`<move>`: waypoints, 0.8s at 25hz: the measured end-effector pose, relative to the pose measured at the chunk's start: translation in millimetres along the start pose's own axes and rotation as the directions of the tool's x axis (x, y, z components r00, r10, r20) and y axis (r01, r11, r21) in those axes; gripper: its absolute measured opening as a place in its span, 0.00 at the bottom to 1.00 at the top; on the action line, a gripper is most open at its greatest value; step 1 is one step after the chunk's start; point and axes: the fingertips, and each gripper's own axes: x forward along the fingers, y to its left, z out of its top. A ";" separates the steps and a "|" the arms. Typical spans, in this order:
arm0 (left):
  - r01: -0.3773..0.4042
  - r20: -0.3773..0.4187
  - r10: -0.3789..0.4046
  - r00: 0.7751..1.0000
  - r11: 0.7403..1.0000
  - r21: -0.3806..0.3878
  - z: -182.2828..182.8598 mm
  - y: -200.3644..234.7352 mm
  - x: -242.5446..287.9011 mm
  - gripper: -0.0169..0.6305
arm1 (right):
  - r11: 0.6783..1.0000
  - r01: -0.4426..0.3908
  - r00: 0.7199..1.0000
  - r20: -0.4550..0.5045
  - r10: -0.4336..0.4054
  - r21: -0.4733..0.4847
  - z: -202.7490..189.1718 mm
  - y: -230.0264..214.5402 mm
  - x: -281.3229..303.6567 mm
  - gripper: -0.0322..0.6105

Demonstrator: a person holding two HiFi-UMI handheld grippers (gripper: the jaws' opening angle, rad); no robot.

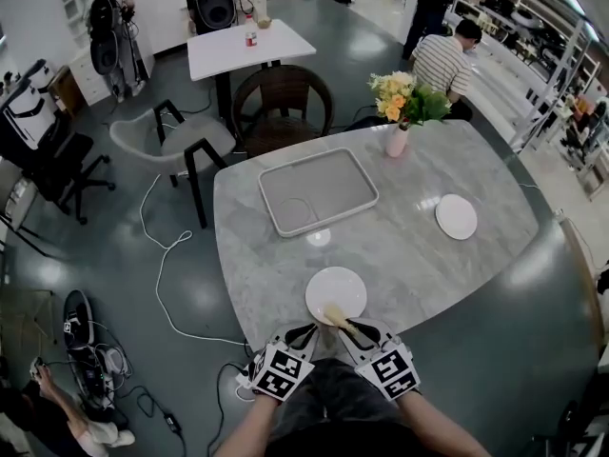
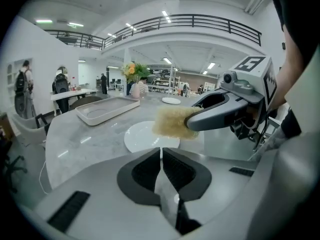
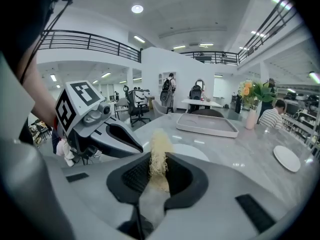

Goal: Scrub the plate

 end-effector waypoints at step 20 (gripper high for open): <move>-0.142 0.224 0.170 0.960 0.980 -0.138 16.2 -5.4 -65.6 0.06 | 0.995 0.058 0.993 0.101 -0.066 0.079 13.0 15.1 -36.7 0.16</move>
